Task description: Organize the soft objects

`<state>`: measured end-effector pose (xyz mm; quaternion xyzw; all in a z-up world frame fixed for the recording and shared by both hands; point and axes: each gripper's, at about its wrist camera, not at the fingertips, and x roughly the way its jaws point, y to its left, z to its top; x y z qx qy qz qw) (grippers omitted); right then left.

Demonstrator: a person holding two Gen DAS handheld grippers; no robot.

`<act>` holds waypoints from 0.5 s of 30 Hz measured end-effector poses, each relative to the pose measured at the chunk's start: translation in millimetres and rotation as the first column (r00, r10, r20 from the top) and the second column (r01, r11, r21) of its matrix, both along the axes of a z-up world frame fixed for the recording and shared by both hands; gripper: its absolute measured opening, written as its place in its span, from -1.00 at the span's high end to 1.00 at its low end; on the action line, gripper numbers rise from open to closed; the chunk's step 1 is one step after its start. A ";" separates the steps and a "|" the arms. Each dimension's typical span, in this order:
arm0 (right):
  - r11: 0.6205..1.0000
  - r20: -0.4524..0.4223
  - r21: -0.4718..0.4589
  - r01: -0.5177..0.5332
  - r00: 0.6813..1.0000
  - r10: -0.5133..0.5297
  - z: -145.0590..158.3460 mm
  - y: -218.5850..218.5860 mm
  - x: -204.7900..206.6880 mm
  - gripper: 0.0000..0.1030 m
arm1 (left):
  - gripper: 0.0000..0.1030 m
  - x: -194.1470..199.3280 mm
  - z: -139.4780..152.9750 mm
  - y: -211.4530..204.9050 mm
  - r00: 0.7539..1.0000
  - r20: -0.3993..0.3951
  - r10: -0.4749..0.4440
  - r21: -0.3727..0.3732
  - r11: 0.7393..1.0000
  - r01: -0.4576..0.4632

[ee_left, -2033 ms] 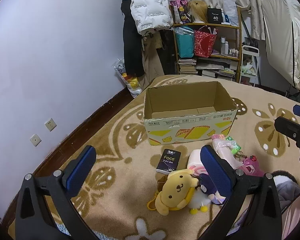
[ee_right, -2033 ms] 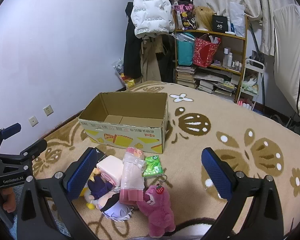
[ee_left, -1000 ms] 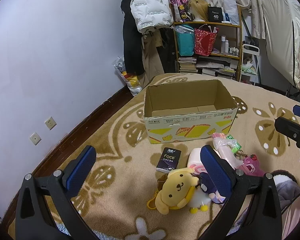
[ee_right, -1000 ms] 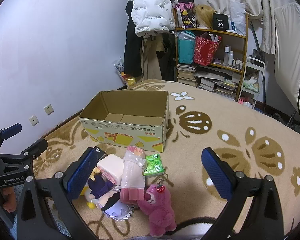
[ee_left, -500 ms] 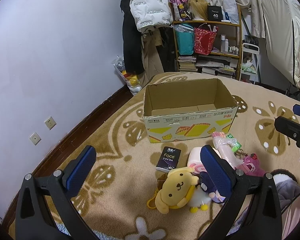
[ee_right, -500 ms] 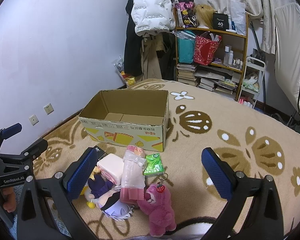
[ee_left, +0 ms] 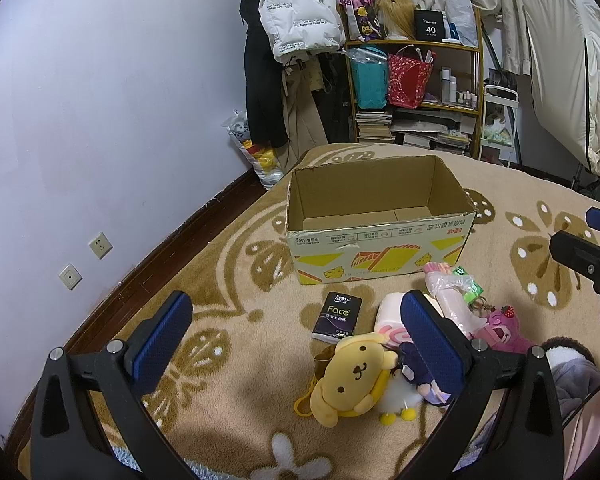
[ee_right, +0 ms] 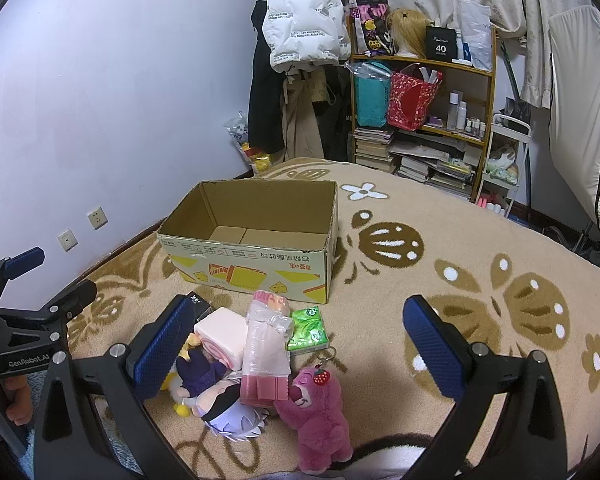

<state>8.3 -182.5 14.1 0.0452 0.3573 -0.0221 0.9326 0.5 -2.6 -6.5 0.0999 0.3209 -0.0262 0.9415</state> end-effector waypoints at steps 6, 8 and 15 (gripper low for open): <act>1.000 0.004 -0.003 0.000 1.000 0.000 -0.9 1.2 -0.9 -1.00 | -1.00 0.3 0.1 0.0 1.000 -0.001 0.000 0.000 1.000 0.000; 1.000 0.003 -0.004 0.000 1.000 0.000 -1.2 1.3 -0.6 -1.00 | -1.00 -0.7 -1.3 -0.4 1.000 -0.002 0.000 0.001 1.000 0.000; 1.000 0.001 -0.003 0.000 1.000 0.000 -0.9 1.3 -0.6 -1.00 | -1.00 -1.7 -3.8 -0.4 1.000 -0.005 -0.001 0.001 1.000 0.001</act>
